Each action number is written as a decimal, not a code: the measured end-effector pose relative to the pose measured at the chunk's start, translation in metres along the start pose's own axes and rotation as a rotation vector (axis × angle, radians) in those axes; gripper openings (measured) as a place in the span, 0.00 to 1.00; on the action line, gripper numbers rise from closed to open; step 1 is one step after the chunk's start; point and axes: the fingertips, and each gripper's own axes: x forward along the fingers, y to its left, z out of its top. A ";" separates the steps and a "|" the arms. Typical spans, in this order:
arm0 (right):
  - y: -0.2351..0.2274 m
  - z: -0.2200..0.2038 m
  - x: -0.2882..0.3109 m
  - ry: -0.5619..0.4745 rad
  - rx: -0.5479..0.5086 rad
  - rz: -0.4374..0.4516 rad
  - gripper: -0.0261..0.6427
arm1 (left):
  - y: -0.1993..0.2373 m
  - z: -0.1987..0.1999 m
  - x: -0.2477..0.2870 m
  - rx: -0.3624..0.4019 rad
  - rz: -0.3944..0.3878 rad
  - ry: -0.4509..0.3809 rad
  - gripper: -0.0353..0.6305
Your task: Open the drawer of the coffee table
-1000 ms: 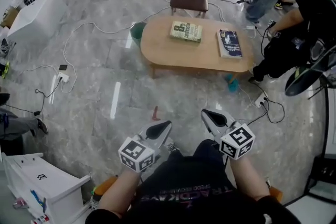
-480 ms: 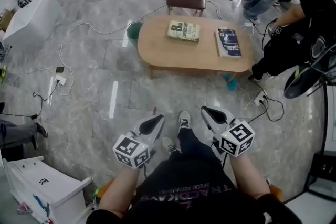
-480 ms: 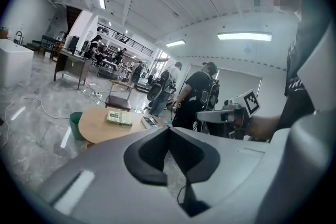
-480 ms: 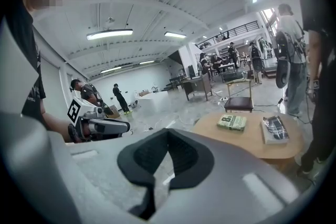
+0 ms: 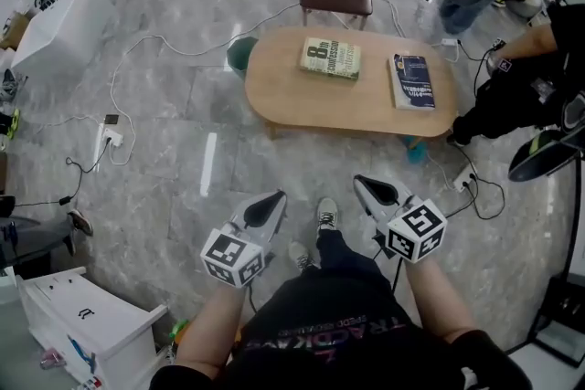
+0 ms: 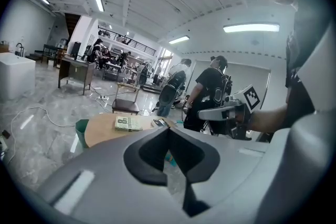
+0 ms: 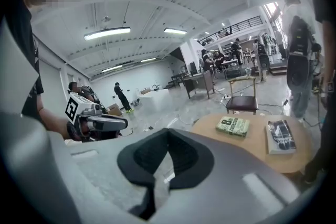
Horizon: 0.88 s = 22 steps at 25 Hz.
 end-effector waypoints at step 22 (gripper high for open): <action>-0.139 -0.013 0.113 0.062 0.012 0.023 0.04 | 0.114 -0.014 0.150 -0.055 0.128 0.036 0.06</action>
